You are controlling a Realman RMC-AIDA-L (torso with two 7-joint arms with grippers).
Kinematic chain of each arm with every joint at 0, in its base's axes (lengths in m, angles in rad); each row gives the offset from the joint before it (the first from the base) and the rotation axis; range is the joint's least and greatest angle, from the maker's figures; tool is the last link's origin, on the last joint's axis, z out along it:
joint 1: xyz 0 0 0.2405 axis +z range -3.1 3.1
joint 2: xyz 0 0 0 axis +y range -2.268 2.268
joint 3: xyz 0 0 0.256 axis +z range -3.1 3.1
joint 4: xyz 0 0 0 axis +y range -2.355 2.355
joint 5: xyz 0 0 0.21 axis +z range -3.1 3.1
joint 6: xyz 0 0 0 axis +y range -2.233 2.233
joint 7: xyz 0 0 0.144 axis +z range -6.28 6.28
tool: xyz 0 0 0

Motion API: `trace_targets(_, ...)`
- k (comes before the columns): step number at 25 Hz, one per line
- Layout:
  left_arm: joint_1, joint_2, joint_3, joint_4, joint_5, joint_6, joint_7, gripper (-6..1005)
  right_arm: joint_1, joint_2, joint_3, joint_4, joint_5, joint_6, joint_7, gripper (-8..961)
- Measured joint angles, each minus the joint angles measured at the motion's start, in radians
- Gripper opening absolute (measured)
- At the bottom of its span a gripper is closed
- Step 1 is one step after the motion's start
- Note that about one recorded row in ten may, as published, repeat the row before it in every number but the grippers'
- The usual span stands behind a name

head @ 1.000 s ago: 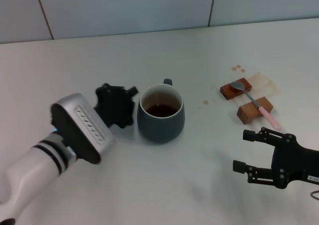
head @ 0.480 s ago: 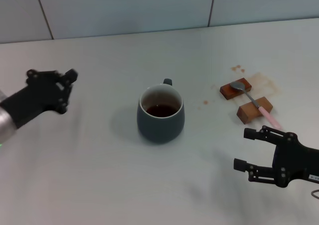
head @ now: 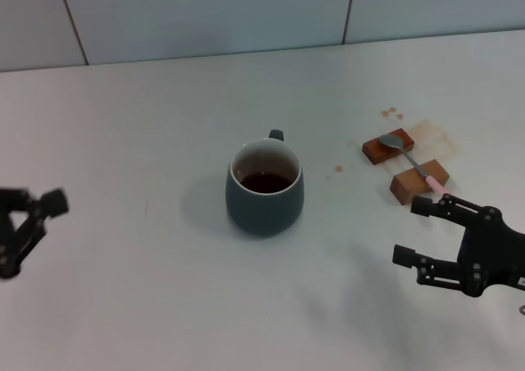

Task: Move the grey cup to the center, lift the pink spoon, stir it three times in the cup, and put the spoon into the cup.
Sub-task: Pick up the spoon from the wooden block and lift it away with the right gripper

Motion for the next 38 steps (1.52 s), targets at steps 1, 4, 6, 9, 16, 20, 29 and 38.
trace_targets(1,0.000,0.000,0.000,0.000,0.000,0.000,0.000,-1,-0.002,0.000,0.008,0.004,0.000,-0.003,0.000,837)
trace_targets(4,0.025,0.004,-0.003,0.004,0.000,0.035,-0.005,-1,-0.003,0.000,0.012,0.012,0.000,-0.003,0.000,837)
trace_targets(6,0.062,-0.011,-0.006,0.009,0.002,0.055,-0.007,-1,-0.004,0.001,0.017,0.022,0.000,-0.003,0.000,836)
trace_targets(9,0.064,-0.018,-0.008,0.013,0.025,0.041,-0.009,49,-0.005,0.001,0.026,0.036,0.000,-0.004,0.000,835)
trace_targets(16,0.068,-0.014,-0.018,0.017,0.048,0.035,0.001,233,-0.006,0.001,0.028,0.046,0.000,-0.007,0.001,836)
trace_targets(20,0.070,-0.013,-0.024,0.022,0.048,0.035,0.004,362,-0.013,0.001,0.029,0.057,0.000,-0.011,0.001,836)
trace_targets(29,0.076,-0.024,-0.030,0.039,0.045,0.033,0.005,718,-0.035,-0.014,0.173,0.166,0.000,-0.145,0.086,836)
trace_targets(38,0.073,-0.044,-0.109,0.041,0.047,0.029,0.038,854,-0.123,-0.009,0.516,0.374,0.000,-0.210,0.621,833)
